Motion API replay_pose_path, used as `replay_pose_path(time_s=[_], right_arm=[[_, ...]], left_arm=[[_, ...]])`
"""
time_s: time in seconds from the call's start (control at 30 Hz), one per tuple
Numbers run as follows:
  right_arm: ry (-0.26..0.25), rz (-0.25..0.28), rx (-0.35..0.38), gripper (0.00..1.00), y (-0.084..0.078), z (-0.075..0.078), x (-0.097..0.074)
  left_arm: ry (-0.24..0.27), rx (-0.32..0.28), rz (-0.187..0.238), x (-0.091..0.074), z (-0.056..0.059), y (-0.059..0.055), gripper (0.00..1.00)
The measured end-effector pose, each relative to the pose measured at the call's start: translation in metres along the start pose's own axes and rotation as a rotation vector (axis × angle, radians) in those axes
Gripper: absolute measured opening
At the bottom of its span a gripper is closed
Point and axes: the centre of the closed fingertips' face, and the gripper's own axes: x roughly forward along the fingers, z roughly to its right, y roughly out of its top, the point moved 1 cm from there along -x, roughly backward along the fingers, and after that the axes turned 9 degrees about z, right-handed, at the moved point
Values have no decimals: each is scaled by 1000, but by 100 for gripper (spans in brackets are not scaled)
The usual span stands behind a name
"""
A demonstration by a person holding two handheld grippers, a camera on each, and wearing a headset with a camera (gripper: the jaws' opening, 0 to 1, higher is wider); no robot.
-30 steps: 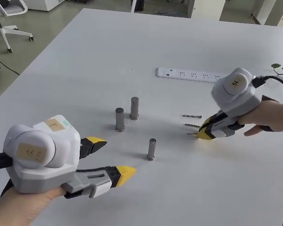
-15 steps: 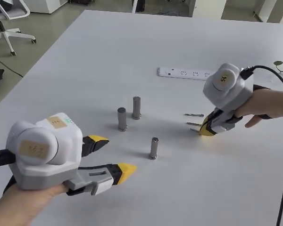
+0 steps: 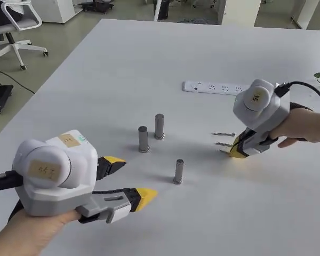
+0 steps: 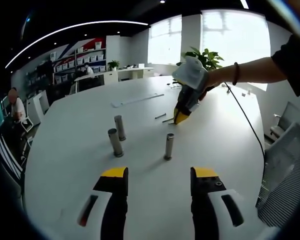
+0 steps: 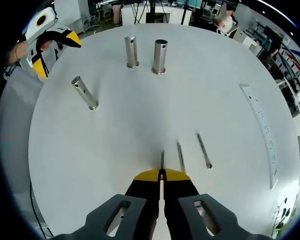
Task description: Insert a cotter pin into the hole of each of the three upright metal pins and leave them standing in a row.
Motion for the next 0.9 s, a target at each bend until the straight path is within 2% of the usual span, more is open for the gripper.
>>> replay_pose_path(time_s=[0.1, 0.23, 0.5, 0.77, 0.9], right_arm=[[-24, 25, -6, 0, 5, 2, 1], [-33, 25, -50, 0, 10, 0, 0], [-79, 76, -107, 0, 27, -6, -15], [-99, 163, -171, 0, 57, -24, -34], [-98, 206, -224, 0, 68, -41, -40]], left_arm=[[4, 3, 1, -1, -1, 1, 49], [8, 6, -1, -3, -2, 3, 48], [7, 4, 0, -4, -1, 5, 47], [-5, 13, 8, -3, 3, 16, 43], [-32, 9, 4, -1, 9, 18, 39]])
